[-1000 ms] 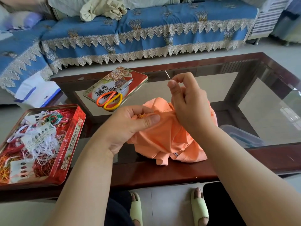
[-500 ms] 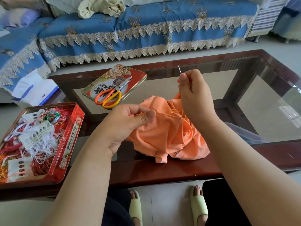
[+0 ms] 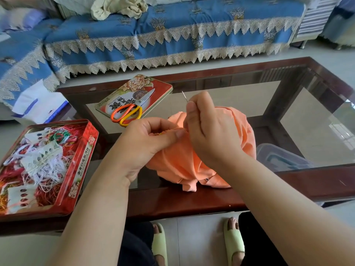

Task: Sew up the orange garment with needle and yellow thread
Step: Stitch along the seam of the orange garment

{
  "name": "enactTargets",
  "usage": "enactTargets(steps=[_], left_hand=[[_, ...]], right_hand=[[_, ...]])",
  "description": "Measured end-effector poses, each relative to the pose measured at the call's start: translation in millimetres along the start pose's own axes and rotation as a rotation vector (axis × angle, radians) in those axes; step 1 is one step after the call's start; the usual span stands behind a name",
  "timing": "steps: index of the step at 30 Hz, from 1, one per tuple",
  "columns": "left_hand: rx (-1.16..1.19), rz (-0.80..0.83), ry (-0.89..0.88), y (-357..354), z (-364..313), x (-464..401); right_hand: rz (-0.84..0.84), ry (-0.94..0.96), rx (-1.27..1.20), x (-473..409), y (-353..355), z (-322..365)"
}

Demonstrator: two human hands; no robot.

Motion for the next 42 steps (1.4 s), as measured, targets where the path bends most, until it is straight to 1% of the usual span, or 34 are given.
enactTargets(steps=[4,6,9,12,14,17,19,21,23,25,26,27,28,29,30,33,35,36,38,40,42], left_hand=[[0.035,0.010,-0.027,-1,-1,1],[0.034,0.013,-0.021,0,0,1],[0.006,0.029,0.000,0,2,1],[0.006,0.043,0.018,1,6,-1],[0.034,0.040,0.026,1,7,-2],[0.118,0.025,0.067,1,11,-3],[0.160,0.019,0.103,0,13,-3],[0.170,0.017,0.129,-3,15,-4],[0.159,0.027,0.144,-6,16,-4],[0.133,0.032,0.155,-8,17,-5],[0.112,0.026,0.153,-8,17,-5],[0.076,0.015,0.141,-7,17,-5],[0.032,0.009,0.120,-6,16,-6],[-0.011,0.006,0.098,-6,15,-6],[-0.038,0.011,0.081,-6,13,-6],[-0.015,0.032,0.055,-7,10,-5],[-0.020,0.033,0.047,-6,9,-5],[-0.038,0.031,0.047,-6,9,-5],[-0.077,0.014,0.051,-4,10,-6],[-0.119,-0.018,0.053,-2,12,-6],[-0.185,-0.062,0.036,1,14,-8]], right_hand=[[-0.061,-0.005,0.050,0,0,0],[-0.069,-0.023,0.024,-1,1,-4],[-0.082,-0.003,-0.023,-1,4,-4],[-0.057,-0.004,-0.070,0,3,-5],[-0.040,-0.033,-0.096,0,0,-8],[-0.061,-0.078,-0.116,-4,5,-15],[-0.067,-0.150,-0.159,-13,11,-21],[-0.090,-0.211,-0.267,-26,16,-24],[-0.151,-0.257,-0.413,-41,22,-23],[-0.218,-0.360,-0.624,-49,28,-28],[-0.224,-0.434,-0.755,-51,29,-30],[-0.202,-0.507,-0.872,-50,28,-33],[-0.145,-0.564,-0.944,-48,27,-33],[-0.055,-0.595,-0.947,-45,26,-32],[0.062,-0.599,-0.871,-43,23,-31],[0.420,-0.456,-0.348,-32,5,-25],[0.573,-0.386,-0.163,-22,-7,-22],[0.609,-0.374,-0.125,-18,-10,-21],[0.624,-0.374,-0.113,-17,-8,-18],[0.631,-0.373,-0.164,-20,-2,-13],[0.624,-0.372,-0.265,-24,7,-4]])
Point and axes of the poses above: each hand's wrist, its own x-axis away from the middle knuckle, its own y-axis out of the back of the hand, z = x × y, the point moved 6 cm from there along -x, towards the middle knuckle, and after that the axes turned 2 degrees about x, right-handed, at the moved point
